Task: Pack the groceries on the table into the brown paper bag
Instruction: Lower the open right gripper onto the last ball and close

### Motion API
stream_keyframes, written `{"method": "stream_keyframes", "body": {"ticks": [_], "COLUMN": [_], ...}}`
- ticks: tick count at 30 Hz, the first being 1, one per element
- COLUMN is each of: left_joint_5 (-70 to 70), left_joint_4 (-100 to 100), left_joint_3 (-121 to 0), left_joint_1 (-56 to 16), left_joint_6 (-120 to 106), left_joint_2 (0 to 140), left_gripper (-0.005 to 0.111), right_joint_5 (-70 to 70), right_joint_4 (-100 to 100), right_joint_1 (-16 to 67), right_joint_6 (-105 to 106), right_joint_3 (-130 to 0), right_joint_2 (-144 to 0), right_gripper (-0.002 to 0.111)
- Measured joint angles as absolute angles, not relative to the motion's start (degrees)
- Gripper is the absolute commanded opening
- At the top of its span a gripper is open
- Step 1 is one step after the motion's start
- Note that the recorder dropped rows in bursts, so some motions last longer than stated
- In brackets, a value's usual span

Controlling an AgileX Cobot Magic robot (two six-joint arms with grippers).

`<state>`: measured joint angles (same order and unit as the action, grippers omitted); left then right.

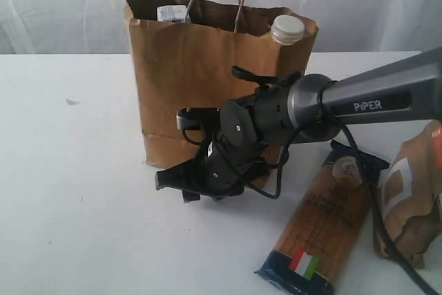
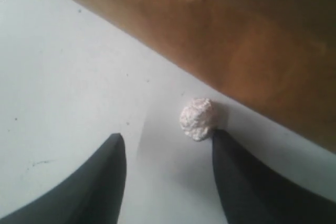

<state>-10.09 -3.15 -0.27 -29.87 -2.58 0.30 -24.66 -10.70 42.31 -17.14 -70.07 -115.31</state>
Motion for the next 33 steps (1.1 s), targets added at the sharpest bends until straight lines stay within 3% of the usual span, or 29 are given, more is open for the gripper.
{"method": "stream_keyframes", "body": {"ticks": [4, 33], "left_joint_5": [-10.1, -10.1], "left_joint_4": [-3.1, -3.1], "left_joint_3": [-0.3, -0.3], "left_joint_1": [-29.9, -29.9], "left_joint_6": [-2.6, -2.6], "left_joint_2": [0.3, 0.3], "left_gripper": [0.000, 0.000], "right_joint_5": [-24.3, -25.4], "right_joint_4": [-10.5, -6.4], "right_joint_1": [42.3, 40.1], "right_joint_6": [-18.0, -23.9], "right_joint_3": [-70.1, -70.7], "right_joint_2": [-115.3, -115.7], "right_gripper": [0.040, 0.040]}}
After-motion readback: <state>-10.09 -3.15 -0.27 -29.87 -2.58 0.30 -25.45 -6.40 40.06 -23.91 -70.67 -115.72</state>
